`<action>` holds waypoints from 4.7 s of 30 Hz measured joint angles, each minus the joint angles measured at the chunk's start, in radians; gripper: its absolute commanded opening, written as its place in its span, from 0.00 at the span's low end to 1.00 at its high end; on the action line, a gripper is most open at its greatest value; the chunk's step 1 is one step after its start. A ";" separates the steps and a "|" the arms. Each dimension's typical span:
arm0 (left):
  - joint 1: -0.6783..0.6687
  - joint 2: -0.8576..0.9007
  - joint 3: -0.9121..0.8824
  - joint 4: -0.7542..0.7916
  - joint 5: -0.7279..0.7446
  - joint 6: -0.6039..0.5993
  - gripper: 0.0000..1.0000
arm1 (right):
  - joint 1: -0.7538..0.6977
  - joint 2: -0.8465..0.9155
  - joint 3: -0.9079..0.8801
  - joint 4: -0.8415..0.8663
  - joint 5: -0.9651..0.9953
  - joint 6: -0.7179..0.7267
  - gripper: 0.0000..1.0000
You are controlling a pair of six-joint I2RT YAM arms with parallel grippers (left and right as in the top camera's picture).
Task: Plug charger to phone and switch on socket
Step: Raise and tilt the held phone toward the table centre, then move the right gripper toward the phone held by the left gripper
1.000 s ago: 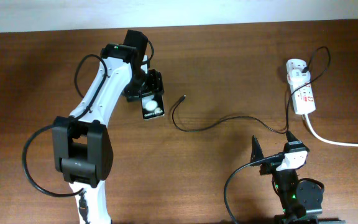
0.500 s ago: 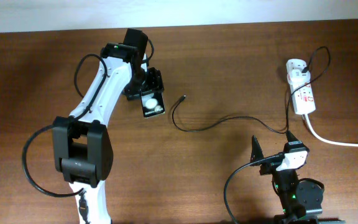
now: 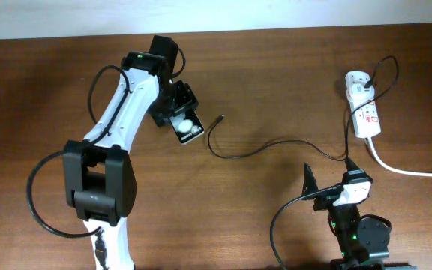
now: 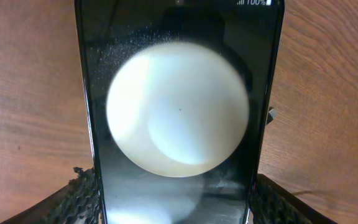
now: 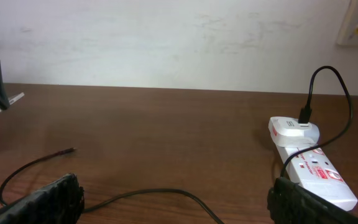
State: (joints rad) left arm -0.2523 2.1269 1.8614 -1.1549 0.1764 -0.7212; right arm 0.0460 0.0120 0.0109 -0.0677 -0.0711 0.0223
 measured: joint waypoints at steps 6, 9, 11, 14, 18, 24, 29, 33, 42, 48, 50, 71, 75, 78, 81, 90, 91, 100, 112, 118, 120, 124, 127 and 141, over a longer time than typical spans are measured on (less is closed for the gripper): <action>0.027 0.000 0.043 -0.032 0.078 -0.063 0.00 | 0.000 0.000 0.000 0.000 0.000 0.000 0.99; 0.058 0.000 0.056 -0.039 0.154 -0.088 0.00 | 0.000 0.000 0.000 0.000 0.000 0.001 0.99; 0.078 0.000 0.057 -0.062 0.203 -0.134 0.00 | 0.000 0.000 0.000 0.000 0.000 0.000 0.99; 0.116 0.000 0.058 -0.083 0.304 -0.195 0.00 | 0.000 0.000 0.000 0.000 0.000 0.000 0.99; 0.151 0.000 0.058 -0.096 0.435 -0.219 0.00 | 0.000 0.000 0.000 0.000 0.000 0.000 0.99; 0.174 0.000 0.060 -0.170 0.550 -0.226 0.00 | 0.000 0.000 0.000 0.000 0.000 0.000 0.99; 0.174 0.000 0.060 -0.189 0.639 -0.226 0.00 | 0.000 0.000 0.000 0.000 0.000 0.000 0.99; 0.174 0.000 0.061 -0.209 0.702 -0.226 0.00 | 0.000 0.000 0.000 0.000 0.000 0.000 0.99; 0.174 0.000 0.061 -0.214 0.760 -0.226 0.00 | 0.000 0.000 0.000 0.000 0.000 0.000 0.99; 0.174 0.000 0.061 -0.233 0.764 -0.241 0.00 | 0.000 0.000 0.000 0.000 0.000 0.000 0.99; 0.174 0.000 0.061 -0.244 0.764 -0.244 0.00 | 0.000 0.000 0.000 0.000 0.000 0.000 0.99; 0.174 0.000 0.061 -0.249 0.767 -0.268 0.00 | 0.000 0.000 0.000 0.000 0.000 0.000 0.99; 0.174 0.000 0.061 -0.249 0.767 -0.268 0.00 | 0.000 0.000 0.000 0.000 0.000 0.000 0.99; 0.174 0.000 0.061 -0.249 0.767 -0.268 0.00 | 0.000 0.000 0.000 0.000 0.000 0.000 0.99; 0.174 0.000 0.061 -0.249 0.767 -0.268 0.00 | 0.000 0.000 0.000 0.000 0.000 0.000 0.99; 0.174 0.000 0.061 -0.249 0.767 -0.270 0.00 | 0.000 0.000 0.000 0.000 0.000 0.000 0.99; 0.174 0.000 0.061 -0.252 0.767 -0.270 0.00 | 0.000 0.000 0.000 0.000 0.000 0.000 0.99; 0.174 0.000 0.061 -0.311 0.781 -0.271 0.00 | 0.000 0.000 0.000 0.000 0.000 0.000 0.99; 0.174 0.000 0.061 -0.353 0.789 -0.323 0.00 | 0.000 0.000 0.000 0.000 0.010 0.000 0.99; 0.174 0.000 0.061 -0.352 0.789 -0.324 0.00 | 0.000 0.000 0.000 0.000 0.013 0.000 0.99; 0.174 0.000 0.061 -0.353 0.787 -0.324 0.00 | 0.000 0.000 0.000 0.000 0.022 0.000 0.99; 0.174 0.000 0.061 -0.352 0.785 -0.324 0.00 | 0.000 0.000 0.000 0.001 0.023 0.017 0.99; 0.174 0.000 0.061 -0.352 0.784 -0.324 0.00 | 0.000 0.000 0.000 0.016 0.022 0.132 0.99; 0.174 0.000 0.061 -0.352 0.784 -0.324 0.00 | 0.000 0.013 0.301 -0.329 -0.024 0.204 0.99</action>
State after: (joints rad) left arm -0.0788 2.1269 1.9224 -1.5074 0.9607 -1.0451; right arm 0.0460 0.0254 0.3122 -0.3965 -0.0952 0.2260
